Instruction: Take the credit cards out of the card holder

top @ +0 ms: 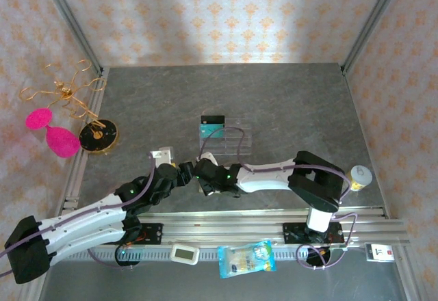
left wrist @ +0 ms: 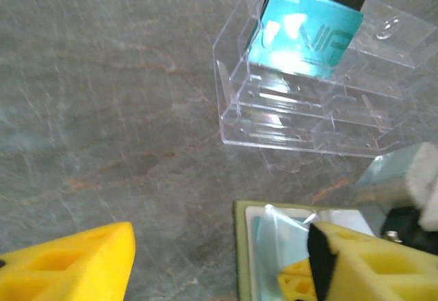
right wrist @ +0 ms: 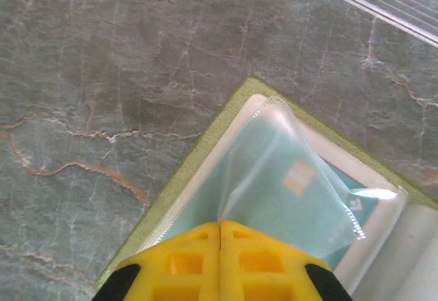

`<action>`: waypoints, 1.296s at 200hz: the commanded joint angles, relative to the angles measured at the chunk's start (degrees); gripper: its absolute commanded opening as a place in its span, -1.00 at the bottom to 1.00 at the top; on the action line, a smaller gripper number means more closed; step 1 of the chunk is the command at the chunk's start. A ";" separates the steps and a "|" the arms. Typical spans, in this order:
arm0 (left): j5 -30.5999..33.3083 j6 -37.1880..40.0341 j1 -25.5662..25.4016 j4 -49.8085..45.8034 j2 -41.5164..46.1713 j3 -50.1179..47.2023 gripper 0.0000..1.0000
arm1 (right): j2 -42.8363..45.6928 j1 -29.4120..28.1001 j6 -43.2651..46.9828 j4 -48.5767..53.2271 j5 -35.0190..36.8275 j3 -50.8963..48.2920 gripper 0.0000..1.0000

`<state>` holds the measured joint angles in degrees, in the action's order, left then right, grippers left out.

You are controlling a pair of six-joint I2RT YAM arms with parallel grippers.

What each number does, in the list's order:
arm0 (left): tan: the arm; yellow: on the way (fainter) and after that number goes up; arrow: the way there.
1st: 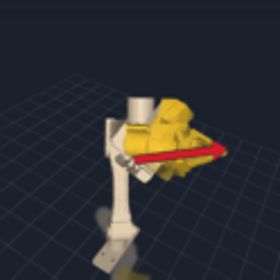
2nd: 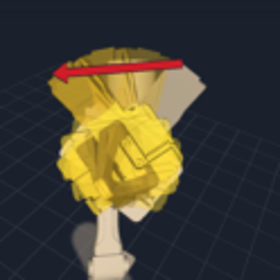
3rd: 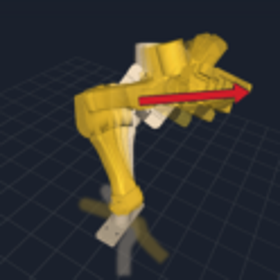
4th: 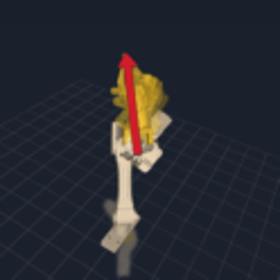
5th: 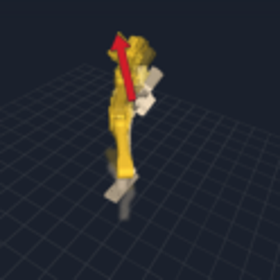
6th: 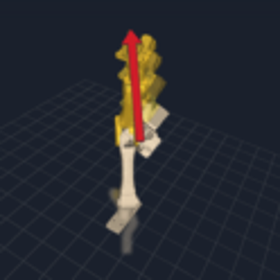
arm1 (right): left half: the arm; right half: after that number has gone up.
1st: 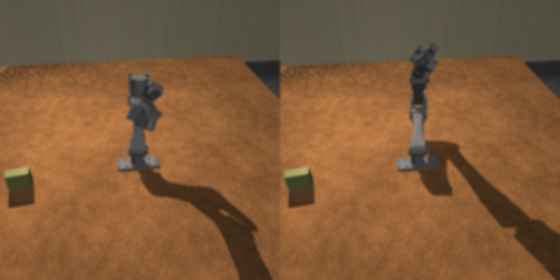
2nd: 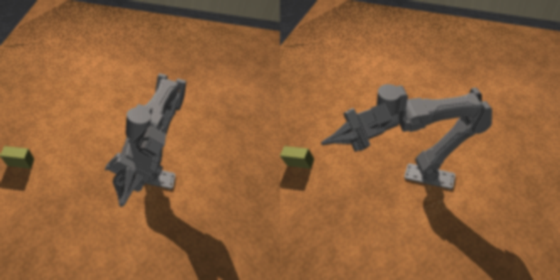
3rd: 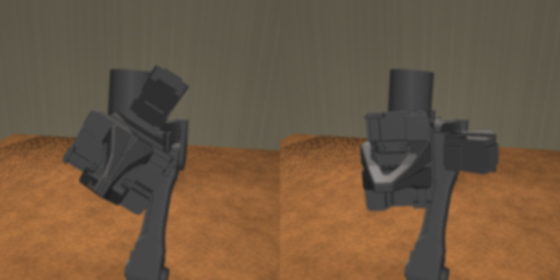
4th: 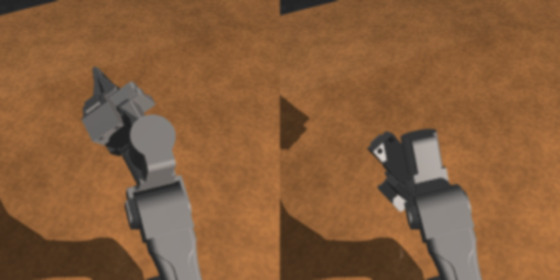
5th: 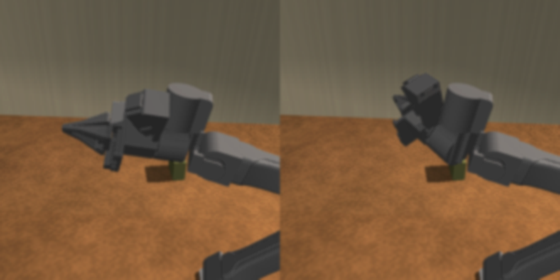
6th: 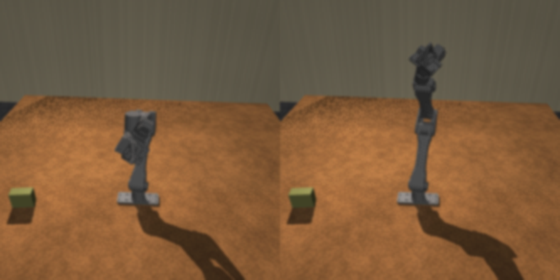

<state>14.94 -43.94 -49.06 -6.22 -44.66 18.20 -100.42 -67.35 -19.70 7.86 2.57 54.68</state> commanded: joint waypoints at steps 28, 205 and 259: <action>-6.79 0.33 0.36 6.78 -8.36 -0.88 -0.50 | 6.59 -0.17 -2.48 -9.18 -1.66 -5.17 -1.00; -19.41 2.82 -3.47 18.29 -27.88 7.30 -0.49 | 26.51 0.95 -11.61 -8.48 10.06 -16.72 -0.26; -20.37 4.98 -6.32 15.17 -39.26 15.73 -0.54 | 35.30 4.35 -13.00 -7.66 7.18 -21.53 -0.27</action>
<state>-4.69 -40.97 -54.78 10.55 -80.82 31.35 -66.76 -64.20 -31.22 -1.26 9.67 34.63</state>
